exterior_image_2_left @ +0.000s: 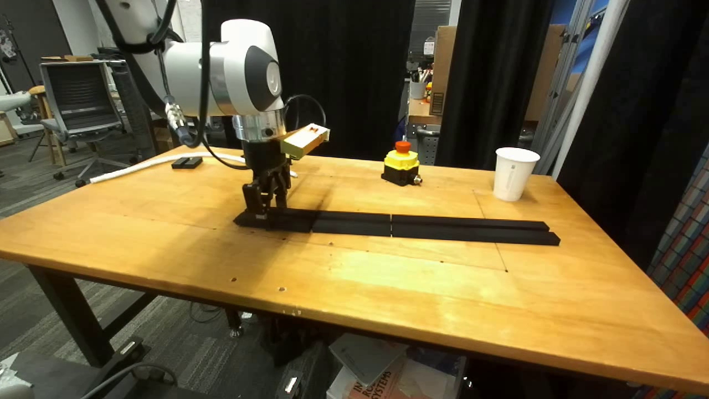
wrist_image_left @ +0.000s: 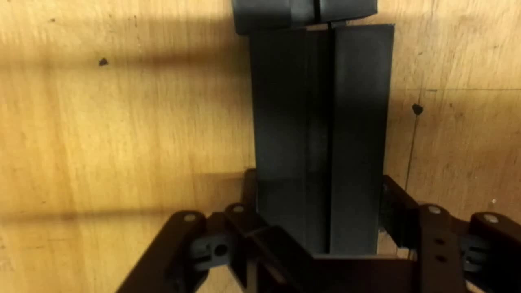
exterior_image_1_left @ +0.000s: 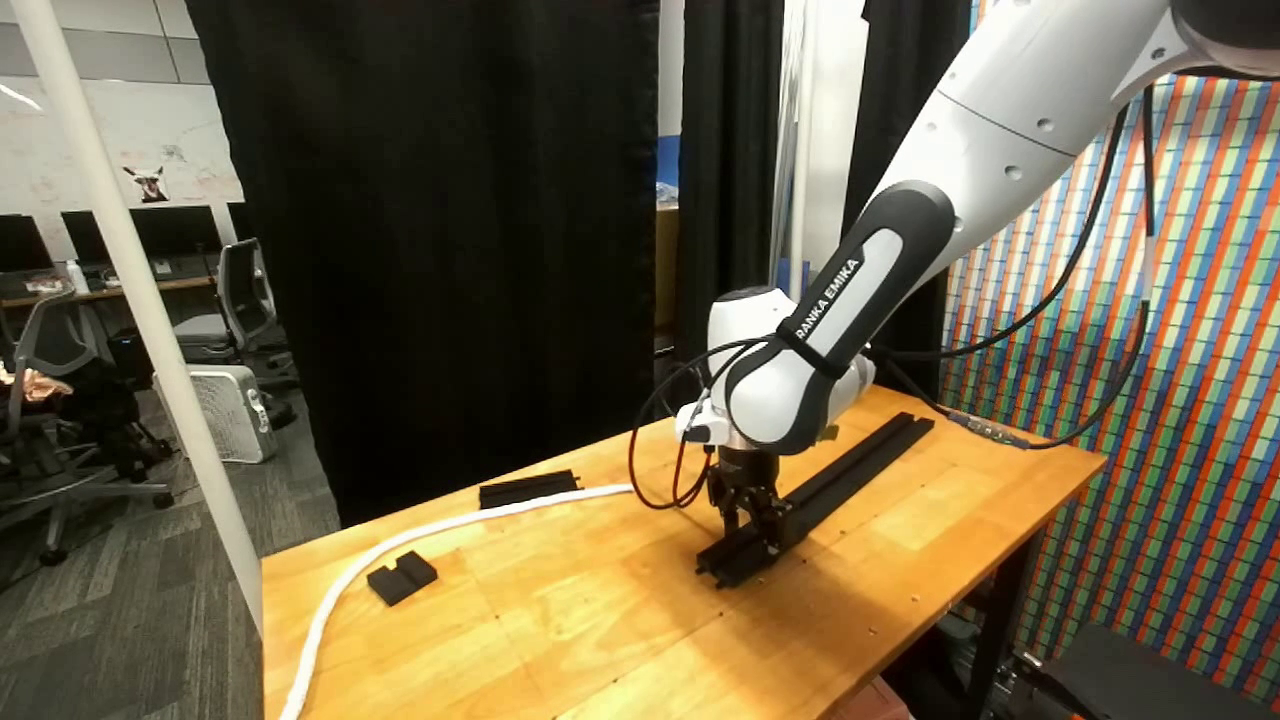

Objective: Align all the black objects in a straight line.

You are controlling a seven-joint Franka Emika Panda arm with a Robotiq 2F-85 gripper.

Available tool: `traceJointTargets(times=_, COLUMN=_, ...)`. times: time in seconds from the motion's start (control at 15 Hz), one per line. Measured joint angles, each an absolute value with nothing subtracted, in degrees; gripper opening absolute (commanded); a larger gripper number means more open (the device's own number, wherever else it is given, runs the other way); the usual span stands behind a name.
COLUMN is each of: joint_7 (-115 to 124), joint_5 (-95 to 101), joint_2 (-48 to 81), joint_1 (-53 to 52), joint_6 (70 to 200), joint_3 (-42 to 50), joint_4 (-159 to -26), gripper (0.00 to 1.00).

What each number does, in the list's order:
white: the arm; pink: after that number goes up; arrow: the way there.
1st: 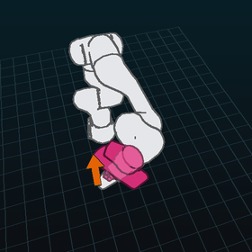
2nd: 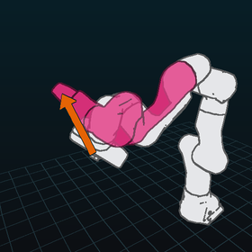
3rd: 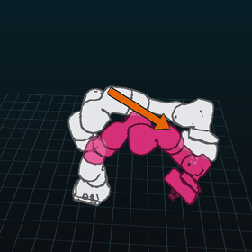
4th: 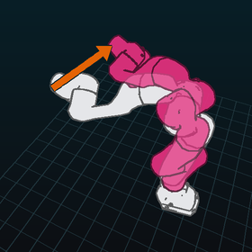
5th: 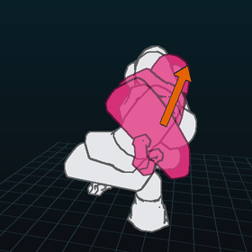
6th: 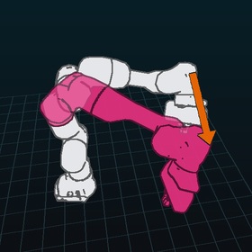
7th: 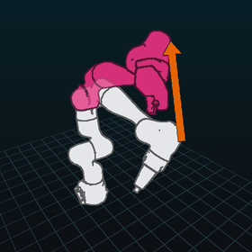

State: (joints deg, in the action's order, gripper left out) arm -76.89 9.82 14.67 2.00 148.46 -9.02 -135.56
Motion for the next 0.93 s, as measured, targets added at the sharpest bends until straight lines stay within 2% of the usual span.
traceJointTargets(times=0.93, joint_7=-81.4, joint_5=10.7, joint_2=14.7, joint_1=2.1, joint_6=151.3, joint_3=-8.4, joint_4=-136.5, gripper=0.46)
